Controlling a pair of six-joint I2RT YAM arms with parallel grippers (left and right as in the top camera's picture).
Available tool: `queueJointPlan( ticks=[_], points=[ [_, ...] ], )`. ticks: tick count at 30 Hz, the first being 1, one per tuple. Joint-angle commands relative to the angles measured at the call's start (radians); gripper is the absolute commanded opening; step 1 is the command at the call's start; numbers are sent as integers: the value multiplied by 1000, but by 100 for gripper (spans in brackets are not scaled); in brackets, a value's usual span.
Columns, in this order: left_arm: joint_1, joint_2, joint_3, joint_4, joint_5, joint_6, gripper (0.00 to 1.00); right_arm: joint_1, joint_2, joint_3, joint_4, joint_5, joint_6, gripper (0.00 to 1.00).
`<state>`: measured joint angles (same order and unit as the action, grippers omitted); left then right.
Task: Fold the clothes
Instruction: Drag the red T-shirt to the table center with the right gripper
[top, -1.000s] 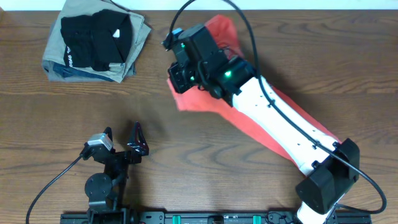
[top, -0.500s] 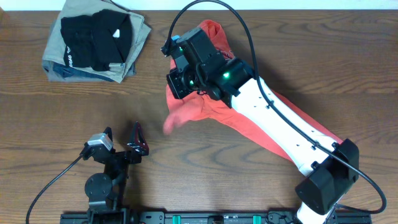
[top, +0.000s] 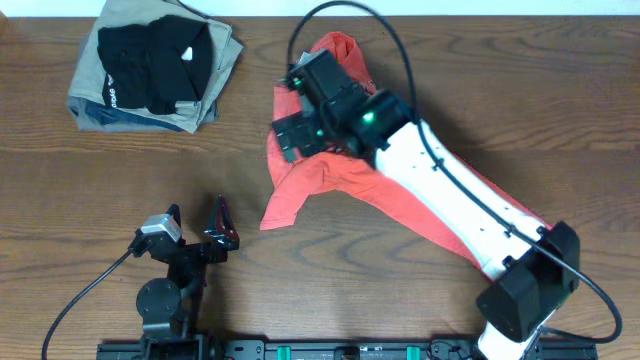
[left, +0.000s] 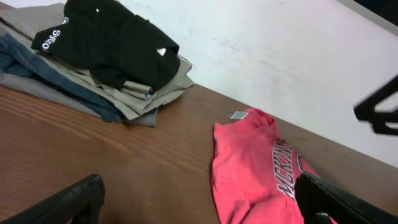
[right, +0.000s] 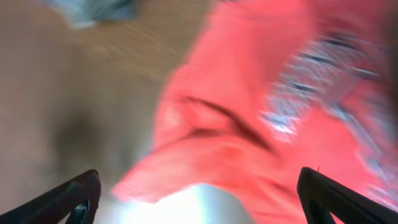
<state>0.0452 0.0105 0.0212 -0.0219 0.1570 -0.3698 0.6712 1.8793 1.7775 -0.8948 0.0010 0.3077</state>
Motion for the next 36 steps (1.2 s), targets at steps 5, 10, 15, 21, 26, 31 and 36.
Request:
queueJointPlan(
  ticks=[5, 10, 15, 21, 26, 31, 36],
  points=[
    [4, -6, -17, -33, 14, -2, 98, -188, 24, -27, -53, 236, 90, 99],
    [4, -6, -17, -33, 14, -2, 98, -272, 24, -134, 53, 165, 175, 99],
    [4, -6, -17, -33, 14, -2, 98, -307, 24, -240, 151, 19, 175, 99],
    [4, -6, -17, -33, 14, -2, 98, -304, 24, -263, 134, 10, 166, 99],
    [4, -6, -17, -33, 14, -2, 98, -315, 3, -241, 60, 9, 168, 99],
    [4, -6, -17, -33, 14, -2, 98, -338, -113, -225, -45, 10, 221, 99],
    [4, -6, -17, -33, 14, -2, 98, -341, -315, -225, -146, 34, 238, 99]
  ],
)
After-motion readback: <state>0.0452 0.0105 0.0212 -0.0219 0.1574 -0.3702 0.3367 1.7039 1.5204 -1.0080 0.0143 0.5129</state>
